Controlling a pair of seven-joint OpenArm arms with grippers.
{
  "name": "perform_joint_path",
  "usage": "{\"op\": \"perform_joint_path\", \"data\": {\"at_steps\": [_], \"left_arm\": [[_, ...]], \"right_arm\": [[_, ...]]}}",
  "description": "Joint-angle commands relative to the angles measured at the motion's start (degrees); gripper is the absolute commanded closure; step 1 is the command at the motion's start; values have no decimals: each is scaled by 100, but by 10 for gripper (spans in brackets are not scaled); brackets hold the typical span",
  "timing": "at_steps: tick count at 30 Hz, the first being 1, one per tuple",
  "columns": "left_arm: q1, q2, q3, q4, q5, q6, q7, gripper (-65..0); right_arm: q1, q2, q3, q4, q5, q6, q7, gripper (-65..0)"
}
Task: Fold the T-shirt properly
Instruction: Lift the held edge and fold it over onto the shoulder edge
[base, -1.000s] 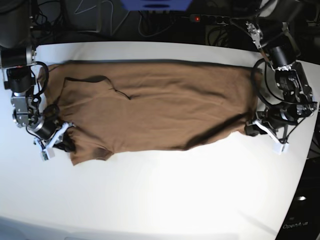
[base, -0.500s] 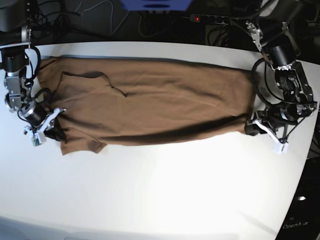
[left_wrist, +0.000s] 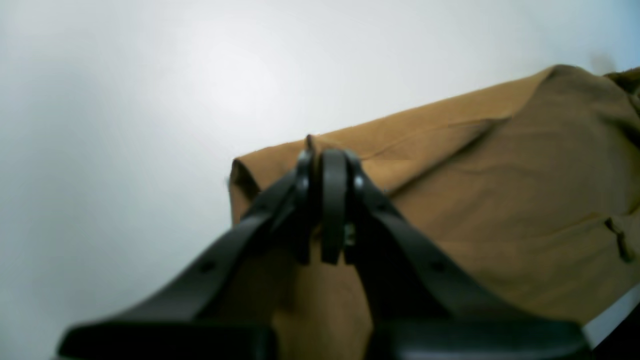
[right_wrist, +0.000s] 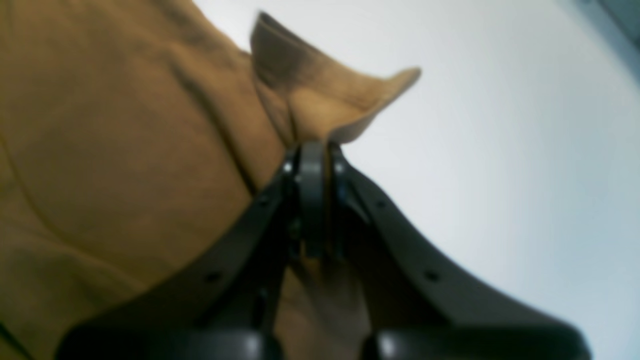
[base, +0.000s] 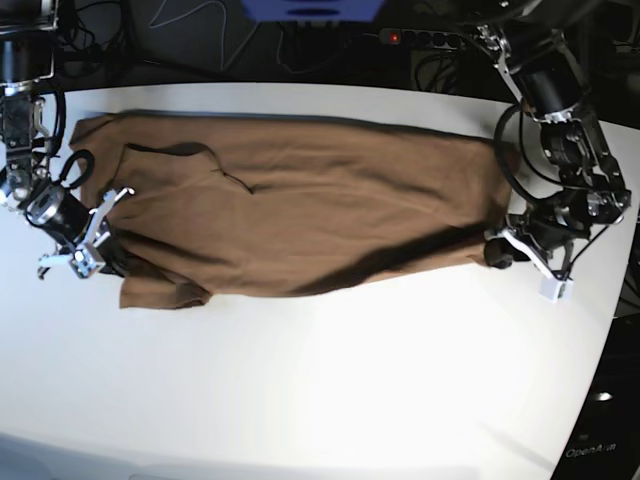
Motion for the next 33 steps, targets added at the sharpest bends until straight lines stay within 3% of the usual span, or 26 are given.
{"op": "perform_joint_path", "data": {"at_steps": [1, 6, 16, 29, 33], "left_arm": [[-14, -70, -9, 142, -110, -32, -85, -27], [232, -167, -18, 186, -391, -32, -85, -27], [460, -325, -18, 186, -427, -32, -85, -27], [575, -431, -18, 195, -427, -32, -85, -27], [443, -457, -53, 186, -427, -32, 336, -27]], "right_arm": [[-114, -8, 183, 210, -85, 10, 131, -7], [-667, -439, 728, 773, -912, 45, 157, -6], [-1450, -887, 1432, 1283, -1632, 45, 553, -6], [-2004, -905, 2029, 1749, -1650, 54, 720, -6], [-2039, -896, 2179, 1837, -1650, 67, 703, -6]]}}
